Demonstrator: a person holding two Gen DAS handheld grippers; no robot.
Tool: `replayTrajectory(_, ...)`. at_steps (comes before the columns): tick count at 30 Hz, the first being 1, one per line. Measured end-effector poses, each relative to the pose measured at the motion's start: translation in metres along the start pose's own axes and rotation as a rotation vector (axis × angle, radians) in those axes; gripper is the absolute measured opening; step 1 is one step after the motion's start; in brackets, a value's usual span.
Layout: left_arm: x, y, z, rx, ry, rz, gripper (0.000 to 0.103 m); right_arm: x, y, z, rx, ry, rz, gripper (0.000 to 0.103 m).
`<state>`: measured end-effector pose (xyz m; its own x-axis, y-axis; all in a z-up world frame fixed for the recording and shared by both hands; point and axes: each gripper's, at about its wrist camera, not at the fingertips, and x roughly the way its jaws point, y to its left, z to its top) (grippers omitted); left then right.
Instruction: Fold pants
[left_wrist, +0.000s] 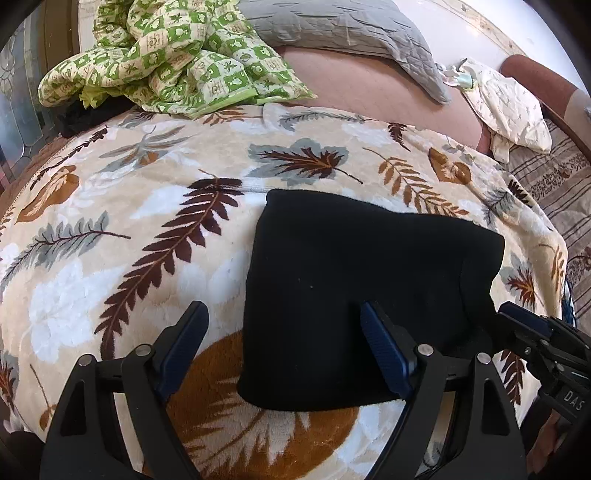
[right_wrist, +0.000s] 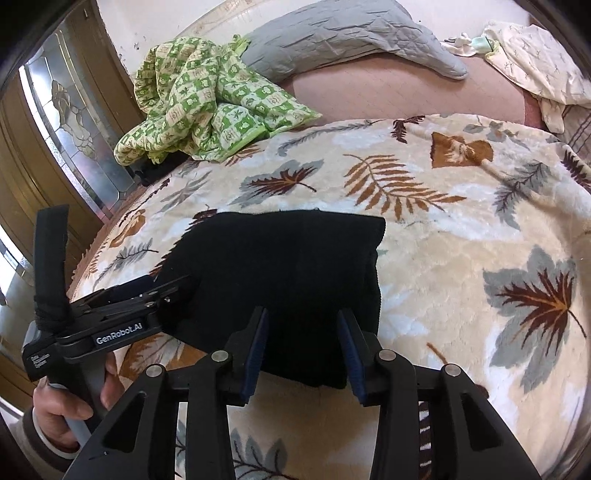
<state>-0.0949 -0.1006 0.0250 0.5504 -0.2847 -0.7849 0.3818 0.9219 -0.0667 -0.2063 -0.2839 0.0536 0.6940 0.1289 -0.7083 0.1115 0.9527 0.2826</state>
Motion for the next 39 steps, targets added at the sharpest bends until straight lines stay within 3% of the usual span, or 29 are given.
replayTrajectory(10, 0.003, -0.003, -0.005, 0.006, -0.003, 0.003, 0.085, 0.014, 0.000, -0.011, -0.006, 0.020, -0.025, 0.042)
replayTrajectory(19, 0.002, -0.004, -0.005, 0.014, -0.018, 0.012, 0.085, 0.003, 0.001, -0.009, 0.002, 0.018, -0.014, 0.042)
replayTrajectory(25, 0.001, -0.003, -0.006, 0.014, -0.023, 0.012, 0.086, -0.005, 0.008, -0.003, -0.015, -0.008, -0.016, 0.048)
replayTrajectory(39, 0.004, -0.002, -0.008, 0.010, -0.030, 0.016, 0.092, 0.017, 0.010, -0.009, -0.023, 0.030, -0.055, 0.057)
